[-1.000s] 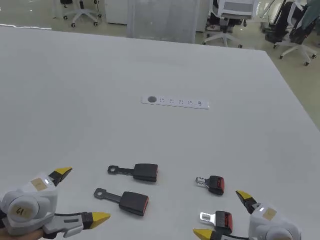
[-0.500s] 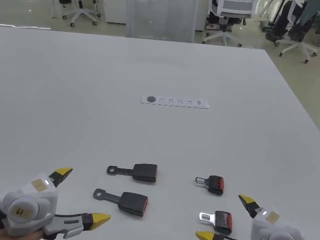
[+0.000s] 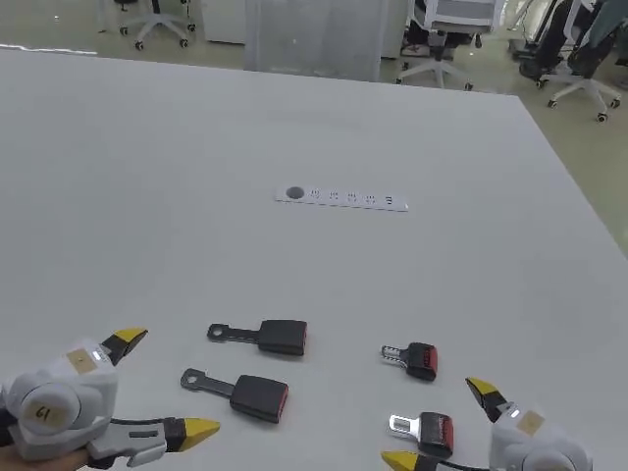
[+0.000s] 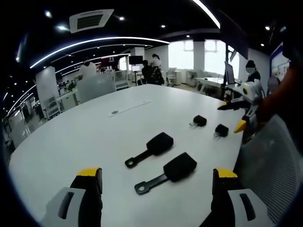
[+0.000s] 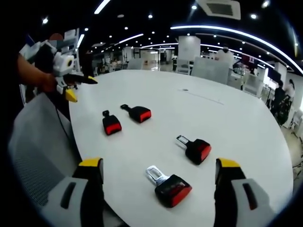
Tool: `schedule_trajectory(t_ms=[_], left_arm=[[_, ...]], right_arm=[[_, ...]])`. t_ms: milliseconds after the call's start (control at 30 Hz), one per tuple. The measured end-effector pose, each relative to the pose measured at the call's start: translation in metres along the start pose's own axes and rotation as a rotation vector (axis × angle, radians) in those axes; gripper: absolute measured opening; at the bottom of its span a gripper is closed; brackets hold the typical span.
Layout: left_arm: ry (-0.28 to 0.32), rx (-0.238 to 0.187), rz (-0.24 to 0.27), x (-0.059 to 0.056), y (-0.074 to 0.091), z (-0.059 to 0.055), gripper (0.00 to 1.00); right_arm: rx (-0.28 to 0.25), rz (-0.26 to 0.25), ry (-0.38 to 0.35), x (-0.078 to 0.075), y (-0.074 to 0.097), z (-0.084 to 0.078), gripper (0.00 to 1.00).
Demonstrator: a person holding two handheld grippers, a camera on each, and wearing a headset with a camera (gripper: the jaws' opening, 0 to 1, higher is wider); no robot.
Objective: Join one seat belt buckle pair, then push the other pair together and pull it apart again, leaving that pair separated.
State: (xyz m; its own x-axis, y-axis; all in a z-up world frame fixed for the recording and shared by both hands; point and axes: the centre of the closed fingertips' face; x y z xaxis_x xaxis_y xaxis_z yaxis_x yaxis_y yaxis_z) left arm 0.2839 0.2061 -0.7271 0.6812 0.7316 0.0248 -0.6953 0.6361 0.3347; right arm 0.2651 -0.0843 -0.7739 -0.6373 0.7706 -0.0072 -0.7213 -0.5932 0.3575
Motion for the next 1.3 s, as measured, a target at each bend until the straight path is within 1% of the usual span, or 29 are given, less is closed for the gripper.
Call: schedule_trajectory(t_ms=[833,1033,1300], left_arm=[[0.004,-0.003,-0.009,-0.0015,-0.0013,-0.0003,0.99],[0.006,0.000,-0.015,-0.0027,-0.0017,-0.0001,0.98],[0.007,-0.003,-0.019,-0.0040,-0.0051,0.0022,0.98]], right_arm=[[-0.002,0.004,-0.015,0.0010,0.0012,0.0006,0.98],[0.006,0.010,-0.011,0.0023,0.0007,0.0001,0.99],[0.006,0.013,-0.014,0.0005,-0.0001,0.0006,0.99]])
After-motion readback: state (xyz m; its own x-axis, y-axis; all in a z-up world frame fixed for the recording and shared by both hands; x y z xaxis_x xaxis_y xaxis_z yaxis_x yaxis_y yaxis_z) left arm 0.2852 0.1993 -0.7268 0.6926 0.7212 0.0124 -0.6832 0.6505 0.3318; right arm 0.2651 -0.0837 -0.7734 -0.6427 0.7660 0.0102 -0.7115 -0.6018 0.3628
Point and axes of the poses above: the centre of the closed fingertips' face, and the gripper's own axes: y roughly backward along the fingers, x roughly to its left, z roughly out of its top, and after that the axes turned 12 degrees about -x, right-handed
